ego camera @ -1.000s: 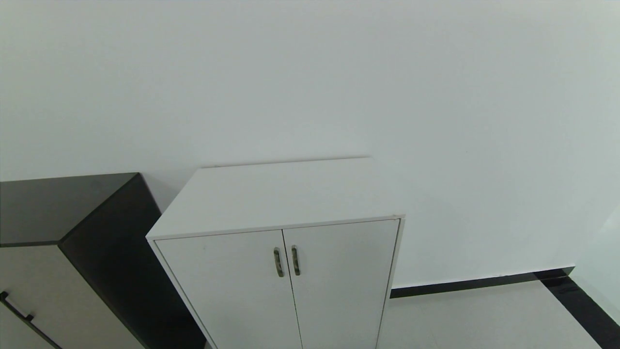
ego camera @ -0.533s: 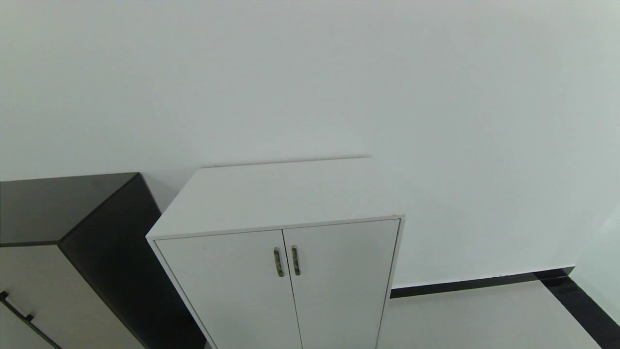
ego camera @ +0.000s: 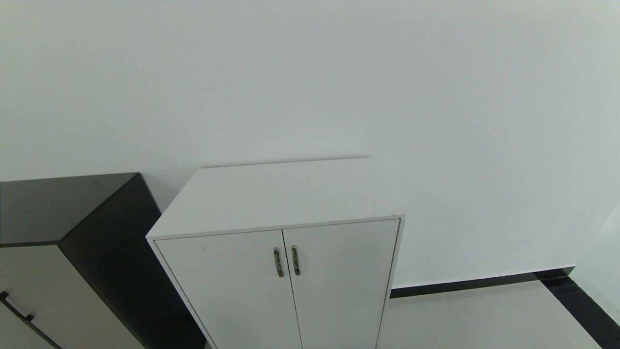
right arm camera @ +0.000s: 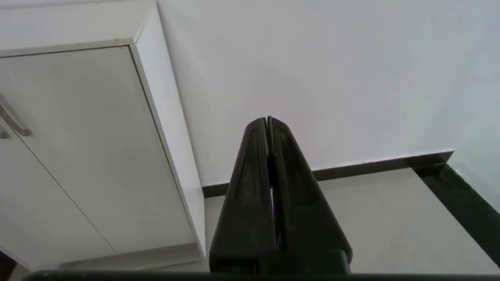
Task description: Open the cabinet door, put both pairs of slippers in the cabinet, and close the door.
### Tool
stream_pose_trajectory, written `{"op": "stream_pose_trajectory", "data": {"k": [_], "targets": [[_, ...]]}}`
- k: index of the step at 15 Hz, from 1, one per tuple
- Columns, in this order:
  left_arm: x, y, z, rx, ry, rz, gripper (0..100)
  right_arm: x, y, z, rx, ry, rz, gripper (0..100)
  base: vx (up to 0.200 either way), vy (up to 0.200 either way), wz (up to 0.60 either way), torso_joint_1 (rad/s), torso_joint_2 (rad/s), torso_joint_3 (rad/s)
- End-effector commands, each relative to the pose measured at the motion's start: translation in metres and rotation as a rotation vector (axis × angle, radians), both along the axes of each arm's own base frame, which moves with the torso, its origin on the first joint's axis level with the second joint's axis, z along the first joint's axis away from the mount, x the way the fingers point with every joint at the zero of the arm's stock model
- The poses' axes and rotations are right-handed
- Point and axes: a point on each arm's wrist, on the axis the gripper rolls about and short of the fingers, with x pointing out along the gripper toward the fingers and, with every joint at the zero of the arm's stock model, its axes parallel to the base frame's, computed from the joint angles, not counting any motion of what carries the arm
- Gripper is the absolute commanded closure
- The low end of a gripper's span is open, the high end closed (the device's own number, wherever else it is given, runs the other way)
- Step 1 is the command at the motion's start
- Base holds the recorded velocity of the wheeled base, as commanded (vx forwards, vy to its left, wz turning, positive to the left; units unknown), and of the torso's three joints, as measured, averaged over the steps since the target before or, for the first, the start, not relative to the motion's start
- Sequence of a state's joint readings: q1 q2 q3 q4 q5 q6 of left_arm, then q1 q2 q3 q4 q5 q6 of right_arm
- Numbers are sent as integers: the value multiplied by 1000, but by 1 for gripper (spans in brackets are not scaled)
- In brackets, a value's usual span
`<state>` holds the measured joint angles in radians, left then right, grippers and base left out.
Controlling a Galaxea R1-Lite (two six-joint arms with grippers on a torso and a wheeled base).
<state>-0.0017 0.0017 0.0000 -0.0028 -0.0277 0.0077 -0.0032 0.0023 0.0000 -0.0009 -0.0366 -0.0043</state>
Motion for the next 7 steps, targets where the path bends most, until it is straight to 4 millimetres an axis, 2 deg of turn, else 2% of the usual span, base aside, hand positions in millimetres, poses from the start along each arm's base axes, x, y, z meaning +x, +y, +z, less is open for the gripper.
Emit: {"op": "stream_pose_trajectory", "data": {"k": [1,7], "targets": [[0,0,0,0,0,0,100,0,0,0,0,-1,1,100,0,0,0,0,0,0],[0,0,0,0,0,0,100,0,0,0,0,-1,1,100,0,0,0,0,0,0]]}}
